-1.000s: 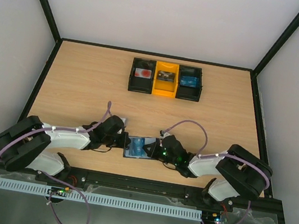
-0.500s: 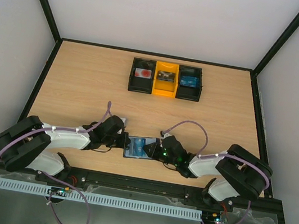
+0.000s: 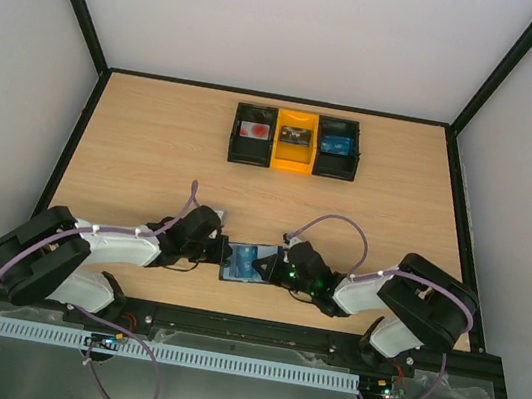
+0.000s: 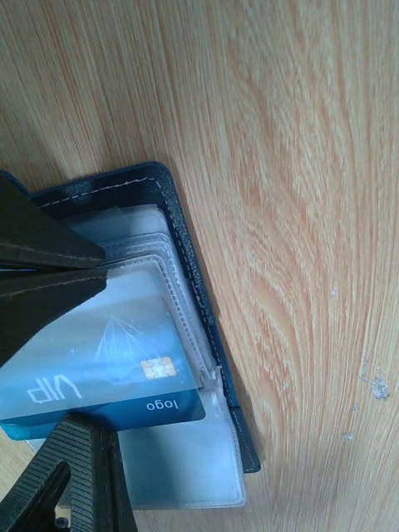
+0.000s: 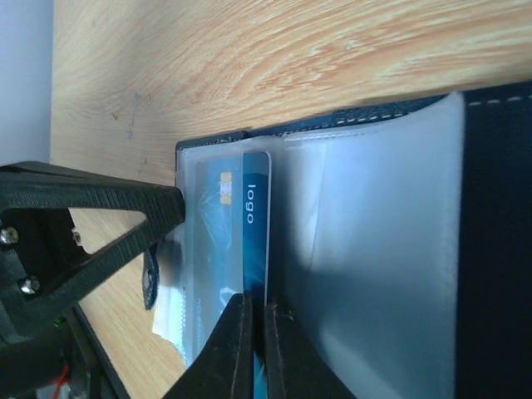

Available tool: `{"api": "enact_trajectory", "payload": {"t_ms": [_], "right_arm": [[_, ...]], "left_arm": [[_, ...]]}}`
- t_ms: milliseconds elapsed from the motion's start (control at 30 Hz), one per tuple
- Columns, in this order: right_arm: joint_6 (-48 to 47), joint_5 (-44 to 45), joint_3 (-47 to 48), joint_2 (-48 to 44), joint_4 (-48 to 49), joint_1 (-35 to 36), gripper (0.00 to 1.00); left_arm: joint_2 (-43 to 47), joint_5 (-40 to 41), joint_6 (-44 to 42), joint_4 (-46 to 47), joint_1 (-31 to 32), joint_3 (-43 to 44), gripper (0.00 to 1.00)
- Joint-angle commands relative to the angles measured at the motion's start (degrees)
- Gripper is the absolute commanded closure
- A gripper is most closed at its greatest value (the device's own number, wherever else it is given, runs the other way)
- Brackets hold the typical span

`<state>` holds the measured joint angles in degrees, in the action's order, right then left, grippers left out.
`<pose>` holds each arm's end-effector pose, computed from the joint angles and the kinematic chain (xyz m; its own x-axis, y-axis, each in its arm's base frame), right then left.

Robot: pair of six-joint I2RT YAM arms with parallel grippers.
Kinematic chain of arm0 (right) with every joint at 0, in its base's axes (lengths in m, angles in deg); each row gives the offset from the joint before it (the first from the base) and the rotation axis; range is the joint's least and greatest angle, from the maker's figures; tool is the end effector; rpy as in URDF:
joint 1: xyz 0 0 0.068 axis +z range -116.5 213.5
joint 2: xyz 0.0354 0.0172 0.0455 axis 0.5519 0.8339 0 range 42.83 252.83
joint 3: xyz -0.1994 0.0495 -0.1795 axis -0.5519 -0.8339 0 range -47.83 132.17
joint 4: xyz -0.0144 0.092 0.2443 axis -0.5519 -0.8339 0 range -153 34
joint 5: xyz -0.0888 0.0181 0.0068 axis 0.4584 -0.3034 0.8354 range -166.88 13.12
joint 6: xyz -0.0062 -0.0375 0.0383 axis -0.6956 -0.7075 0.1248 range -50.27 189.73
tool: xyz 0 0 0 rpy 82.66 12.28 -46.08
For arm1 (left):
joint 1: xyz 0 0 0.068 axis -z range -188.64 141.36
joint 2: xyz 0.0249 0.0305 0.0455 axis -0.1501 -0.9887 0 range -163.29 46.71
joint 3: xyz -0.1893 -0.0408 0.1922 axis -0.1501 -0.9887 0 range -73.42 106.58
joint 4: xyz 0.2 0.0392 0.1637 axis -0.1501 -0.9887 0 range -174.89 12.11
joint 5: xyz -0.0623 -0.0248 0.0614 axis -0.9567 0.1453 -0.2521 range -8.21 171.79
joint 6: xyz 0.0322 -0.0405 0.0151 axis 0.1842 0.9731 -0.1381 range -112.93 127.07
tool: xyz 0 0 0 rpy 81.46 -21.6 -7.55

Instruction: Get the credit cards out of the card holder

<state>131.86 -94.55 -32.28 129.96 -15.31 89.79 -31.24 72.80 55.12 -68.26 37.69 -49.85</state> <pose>0.1207 0.2004 0.1083 -0.9617 0.0762 -0.2632 -0.1861 0.5235 0.8315 0.1575 -0.1730 0.1307 -0.9133 -0.1072 -0.3929 0.1672 0.7809 -0.6018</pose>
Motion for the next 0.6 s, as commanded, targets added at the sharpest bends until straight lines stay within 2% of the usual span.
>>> {"api": "enact_trajectory", "payload": {"t_ms": [0, 567], "right_arm": [[-0.39, 1.72, -1.08, -1.39, 0.83, 0.34, 0.98], [-3.7, 12.84, -1.55, -19.39, -18.05, 0.31, 0.98]], "left_arm": [[-0.42, -0.32, -0.06, -2.01, 0.08, -1.25, 0.97], [1.13, 0.05, -0.15, -2.64, 0.08, -1.12, 0.97]]}}
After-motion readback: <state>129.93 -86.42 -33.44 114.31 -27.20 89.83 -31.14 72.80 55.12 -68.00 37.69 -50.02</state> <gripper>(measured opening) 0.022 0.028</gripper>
